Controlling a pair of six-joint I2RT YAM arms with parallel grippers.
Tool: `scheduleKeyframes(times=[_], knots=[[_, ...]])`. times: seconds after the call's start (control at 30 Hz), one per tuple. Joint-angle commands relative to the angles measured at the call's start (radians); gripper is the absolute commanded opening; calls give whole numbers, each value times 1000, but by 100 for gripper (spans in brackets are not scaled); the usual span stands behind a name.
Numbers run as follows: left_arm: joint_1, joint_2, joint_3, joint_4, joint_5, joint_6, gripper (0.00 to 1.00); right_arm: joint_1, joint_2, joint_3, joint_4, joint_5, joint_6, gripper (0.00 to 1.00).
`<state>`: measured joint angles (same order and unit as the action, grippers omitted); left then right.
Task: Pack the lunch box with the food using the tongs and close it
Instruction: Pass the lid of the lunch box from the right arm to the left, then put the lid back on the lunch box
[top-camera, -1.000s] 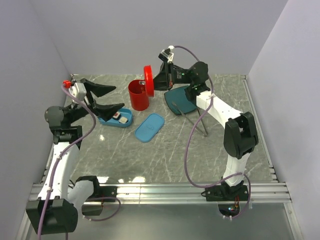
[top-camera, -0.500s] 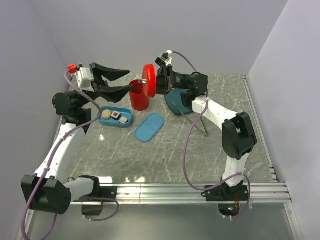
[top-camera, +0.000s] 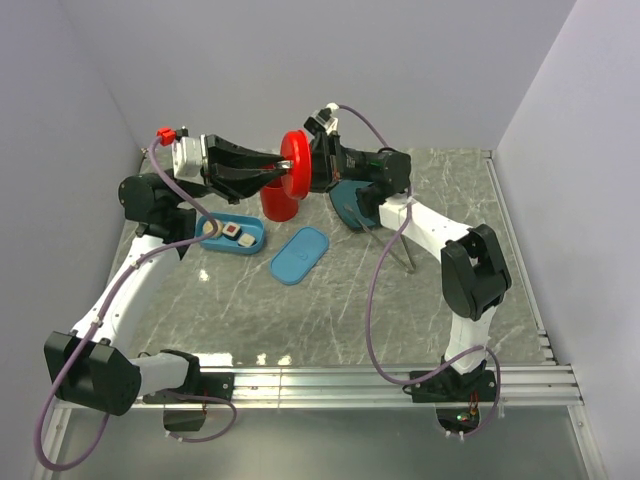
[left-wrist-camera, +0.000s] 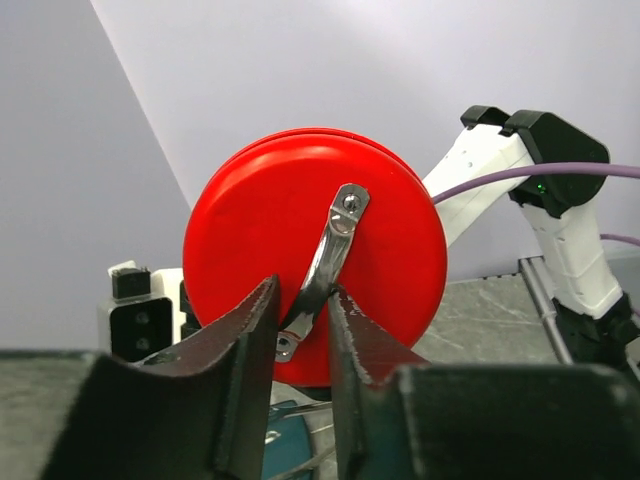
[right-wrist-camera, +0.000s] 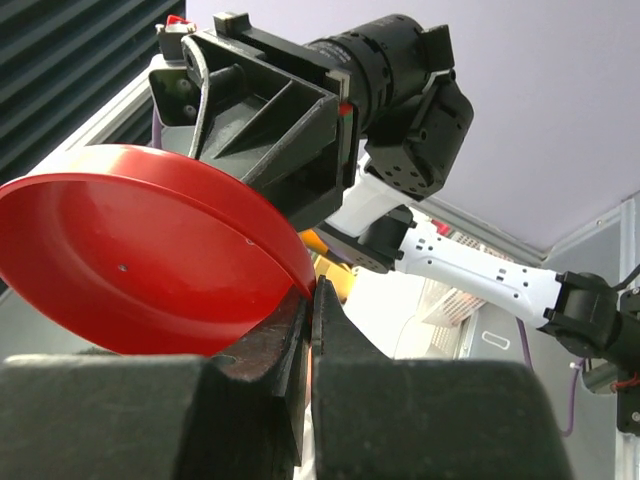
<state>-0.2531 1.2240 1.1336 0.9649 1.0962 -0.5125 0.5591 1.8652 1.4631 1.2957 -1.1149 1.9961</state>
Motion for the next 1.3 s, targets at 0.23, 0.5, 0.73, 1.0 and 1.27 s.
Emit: scheduleKeyframes(times=[0.23,0.5,0.73,1.0,1.27], knots=[[-14,8,66,-23,51,5,4,12,-3,22,41,-17,80,19],[-5,32,233,-703,-79,314,1,-184,-50,-23,-347,-97,-290,78],[-6,302,622,-1400,-577,572,1,-360,-115,188,-1564,39,-1283,86],[-9,595,937,-1661,-815,585,6,-389,-156,261,-1889,211,-1684,88],[-29,769,1078,-1756,-966,649,8,-389,-218,238,-1977,357,-1810,90]])
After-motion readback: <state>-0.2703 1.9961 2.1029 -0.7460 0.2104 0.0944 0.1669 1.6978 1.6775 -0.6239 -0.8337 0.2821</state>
